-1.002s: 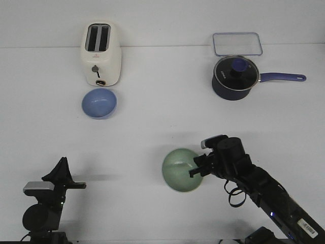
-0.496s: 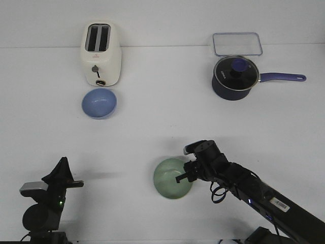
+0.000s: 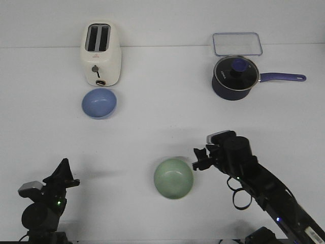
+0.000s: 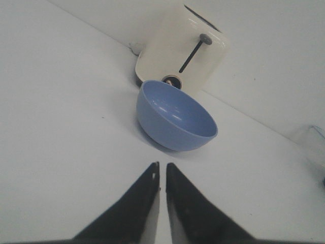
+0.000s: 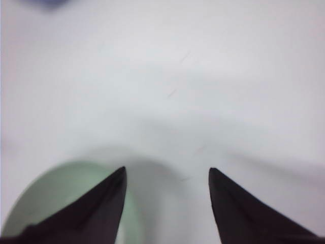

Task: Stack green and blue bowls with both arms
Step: 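Set the green bowl down and open the right gripper, then withdraw the right gripper and reach the left gripper to the light blue bowl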

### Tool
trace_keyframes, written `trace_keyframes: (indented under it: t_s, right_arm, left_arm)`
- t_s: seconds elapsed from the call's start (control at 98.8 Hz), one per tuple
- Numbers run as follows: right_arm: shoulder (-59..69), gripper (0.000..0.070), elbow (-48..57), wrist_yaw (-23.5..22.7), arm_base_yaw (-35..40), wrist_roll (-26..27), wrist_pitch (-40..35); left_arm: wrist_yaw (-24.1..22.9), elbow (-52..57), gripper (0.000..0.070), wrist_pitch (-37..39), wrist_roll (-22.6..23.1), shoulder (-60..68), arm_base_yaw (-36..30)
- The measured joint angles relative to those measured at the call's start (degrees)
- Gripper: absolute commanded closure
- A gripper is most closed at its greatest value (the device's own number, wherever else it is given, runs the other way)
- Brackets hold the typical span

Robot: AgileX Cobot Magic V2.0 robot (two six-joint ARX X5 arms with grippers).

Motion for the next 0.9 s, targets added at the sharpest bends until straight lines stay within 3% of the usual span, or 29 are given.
trace_keyframes:
  t_s: [0.182, 0.304, 0.506, 0.556, 0.658, 0.698, 0.9]
  right_arm:
    - [-10.38, 0.0408, -3.82, 4.37, -7.04, -2.23, 1.4]
    - [-17.29, 0.0434, -9.07, 4.55, -9.84, -3.52, 5.38]
    - [-18.73, 0.0433, -11.32, 4.74, -12.52, -4.0, 4.85]
    - [-18.51, 0.0433, -11.41, 4.66, -12.5, -4.0, 4.79]
    - [-18.6, 0.0433, -11.41, 4.46, -12.48, -4.0, 4.85]
    - [-18.6, 0.0433, -11.41, 4.39, -12.48, -4.0, 4.83]
    - [-18.6, 0.0433, -11.41, 4.39, -12.44, -4.0, 4.07]
  left_arm:
    - [0.07, 8.79, 0.0685, -3.63, -0.13, 6.67, 0.0]
    - [0.09, 14.53, 0.0685, -3.87, -0.02, 16.33, 0.0]
    - [1.86, 25.22, 0.0673, -4.04, 1.86, 37.48, 0.0]
    - [3.28, 28.37, 0.0585, -3.98, 3.39, 43.95, 0.0]
    - [4.09, 33.24, 0.0252, -3.98, 5.29, 54.16, 0.0]
    - [4.09, 35.28, 0.0165, -3.93, 5.81, 57.99, 0.0]
    - [4.11, 44.61, 0.0157, -0.83, 7.8, 74.73, 0.0]
